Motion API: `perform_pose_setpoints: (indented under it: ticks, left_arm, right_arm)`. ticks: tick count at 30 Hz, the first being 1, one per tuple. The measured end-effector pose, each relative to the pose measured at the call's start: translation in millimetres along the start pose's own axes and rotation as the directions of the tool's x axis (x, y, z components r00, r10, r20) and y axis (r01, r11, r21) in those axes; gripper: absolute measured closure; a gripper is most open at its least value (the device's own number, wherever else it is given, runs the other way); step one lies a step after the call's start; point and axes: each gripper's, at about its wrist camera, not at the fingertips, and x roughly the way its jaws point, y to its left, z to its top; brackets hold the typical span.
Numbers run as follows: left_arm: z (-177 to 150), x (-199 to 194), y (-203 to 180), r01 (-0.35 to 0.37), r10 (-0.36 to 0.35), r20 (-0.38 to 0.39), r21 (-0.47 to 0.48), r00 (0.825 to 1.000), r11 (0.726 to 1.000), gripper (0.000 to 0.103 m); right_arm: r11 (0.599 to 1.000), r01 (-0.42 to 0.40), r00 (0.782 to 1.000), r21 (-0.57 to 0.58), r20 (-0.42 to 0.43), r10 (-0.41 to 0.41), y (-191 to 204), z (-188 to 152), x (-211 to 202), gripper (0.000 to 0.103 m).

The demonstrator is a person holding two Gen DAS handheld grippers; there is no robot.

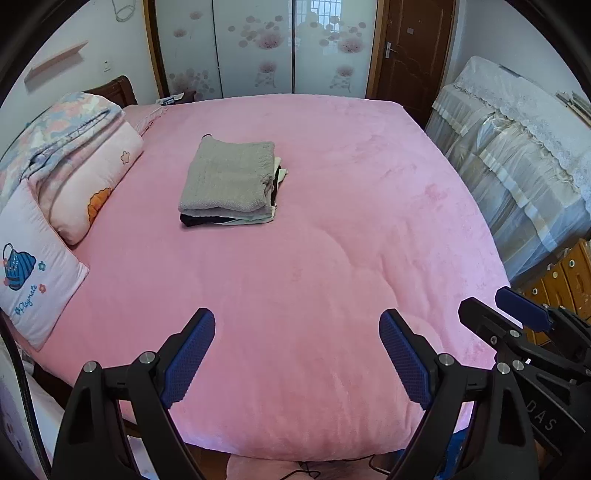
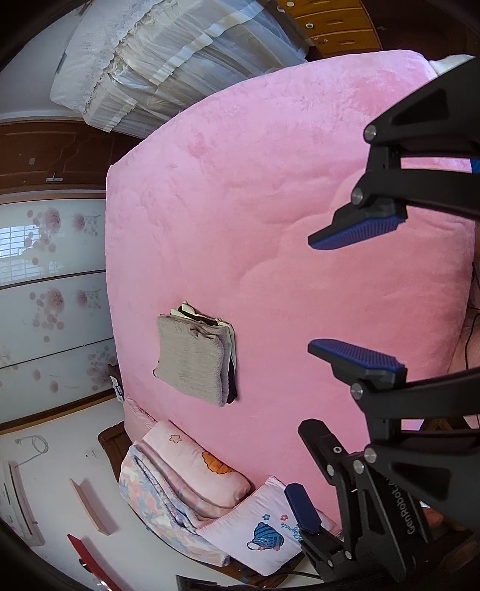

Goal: Fold large clothes

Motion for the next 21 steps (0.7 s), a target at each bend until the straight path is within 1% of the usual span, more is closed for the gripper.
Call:
perform_pose_setpoints:
  ticks: [3,21]
  left_arm:
    - [0,-1,1,0.01,-0.01,-0.002,-0.004,1.0,1.0,0.013]
    - [-7,-1,-13,-0.005,0.005,-0.025,0.005,1.0,1.0,0.013]
  right_arm:
    - [1.0,-0.007,1.0,0.018,-0.008,0.007,-2,-2,0,0.052]
    - [0.999,-0.002,0.999,0.051,-0.033,0.004,-9,-8,1,0.052]
